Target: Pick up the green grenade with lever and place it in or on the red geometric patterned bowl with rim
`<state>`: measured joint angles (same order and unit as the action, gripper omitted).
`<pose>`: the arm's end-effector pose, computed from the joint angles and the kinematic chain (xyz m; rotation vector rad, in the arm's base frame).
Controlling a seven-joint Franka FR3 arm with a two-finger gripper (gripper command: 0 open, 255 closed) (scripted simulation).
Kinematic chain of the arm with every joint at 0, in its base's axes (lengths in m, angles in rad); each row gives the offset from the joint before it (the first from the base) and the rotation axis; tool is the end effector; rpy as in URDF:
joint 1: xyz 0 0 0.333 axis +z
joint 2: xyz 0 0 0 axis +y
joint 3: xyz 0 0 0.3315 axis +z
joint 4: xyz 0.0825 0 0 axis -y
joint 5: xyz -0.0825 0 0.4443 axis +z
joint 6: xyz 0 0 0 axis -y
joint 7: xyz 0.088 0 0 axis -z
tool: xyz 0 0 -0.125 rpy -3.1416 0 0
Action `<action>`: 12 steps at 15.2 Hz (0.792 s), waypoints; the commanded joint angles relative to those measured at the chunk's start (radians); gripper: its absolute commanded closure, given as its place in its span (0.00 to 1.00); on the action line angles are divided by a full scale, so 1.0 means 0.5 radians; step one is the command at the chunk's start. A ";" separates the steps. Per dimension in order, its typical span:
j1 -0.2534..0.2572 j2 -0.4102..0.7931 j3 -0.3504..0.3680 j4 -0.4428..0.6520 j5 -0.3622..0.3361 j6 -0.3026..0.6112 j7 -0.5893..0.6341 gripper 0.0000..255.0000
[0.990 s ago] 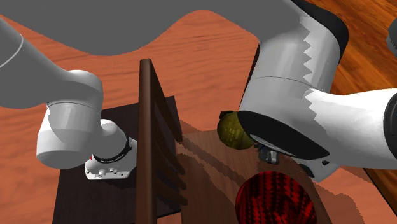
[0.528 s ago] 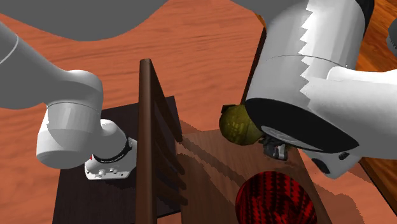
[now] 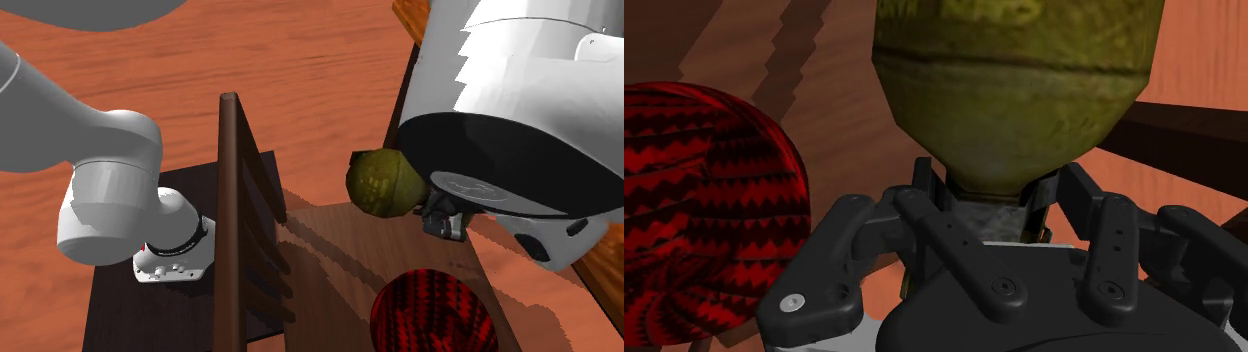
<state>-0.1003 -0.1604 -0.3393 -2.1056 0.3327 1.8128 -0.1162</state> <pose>0.5062 -0.2065 0.4540 -2.6863 0.5719 0.0512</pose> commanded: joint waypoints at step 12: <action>-0.224 0.497 -0.275 0.668 0.077 -0.384 -0.437 1.00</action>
<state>-0.1963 0.0488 -0.4624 -1.8157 0.3601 1.6404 -0.3040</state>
